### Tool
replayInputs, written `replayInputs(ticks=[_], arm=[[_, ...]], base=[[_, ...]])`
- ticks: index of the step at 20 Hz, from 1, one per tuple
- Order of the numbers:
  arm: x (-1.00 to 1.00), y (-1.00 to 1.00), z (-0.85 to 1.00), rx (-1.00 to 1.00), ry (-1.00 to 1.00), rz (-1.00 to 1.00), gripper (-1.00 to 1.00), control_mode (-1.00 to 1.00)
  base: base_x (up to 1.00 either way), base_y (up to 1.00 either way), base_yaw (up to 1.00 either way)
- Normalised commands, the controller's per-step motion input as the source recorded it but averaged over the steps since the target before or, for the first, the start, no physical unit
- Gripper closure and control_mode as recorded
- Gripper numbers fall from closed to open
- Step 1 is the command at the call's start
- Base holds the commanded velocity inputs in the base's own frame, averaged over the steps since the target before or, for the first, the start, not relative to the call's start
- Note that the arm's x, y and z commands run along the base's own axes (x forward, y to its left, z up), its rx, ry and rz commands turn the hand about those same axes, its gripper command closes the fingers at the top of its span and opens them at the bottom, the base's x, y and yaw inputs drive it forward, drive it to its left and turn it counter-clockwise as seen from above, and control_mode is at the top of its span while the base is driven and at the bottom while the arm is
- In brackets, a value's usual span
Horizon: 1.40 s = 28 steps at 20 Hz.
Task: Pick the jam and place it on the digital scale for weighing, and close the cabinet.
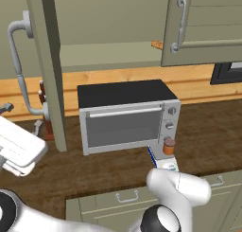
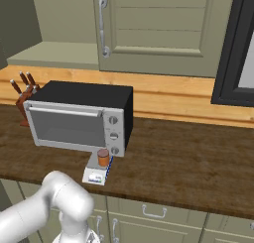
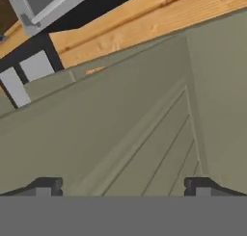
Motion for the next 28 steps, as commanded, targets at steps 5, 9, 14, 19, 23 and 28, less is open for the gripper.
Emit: replayInputs(ticks=[5, 9, 14, 19, 23, 28], arm=[[0.05, -0.99, 0.17, 0.19, -0.06, 0.00, -1.00, -1.00], [0.20, -0.99, 0.14, 0.17, -0.09, 0.00, -1.00, -1.00], [0.20, -1.00, 0.28, 0.18, -0.13, 0.00, -1.00, -1.00], [0.72, -0.78, 0.06, 0.12, -0.11, 0.00, -1.00, -1.00], [1.00, -0.45, 0.01, 0.04, -0.14, 0.01, -1.00, -1.00], [1.00, -0.25, 0.08, 0.03, -0.06, 0.00, -1.00, -1.00]], base=[[0.00, 0.00, 0.00], [0.00, 0.00, 0.00], [0.00, 0.00, 0.00], [0.00, 0.00, 0.00], [0.00, 0.00, 0.00], [0.00, 0.00, 0.00]])
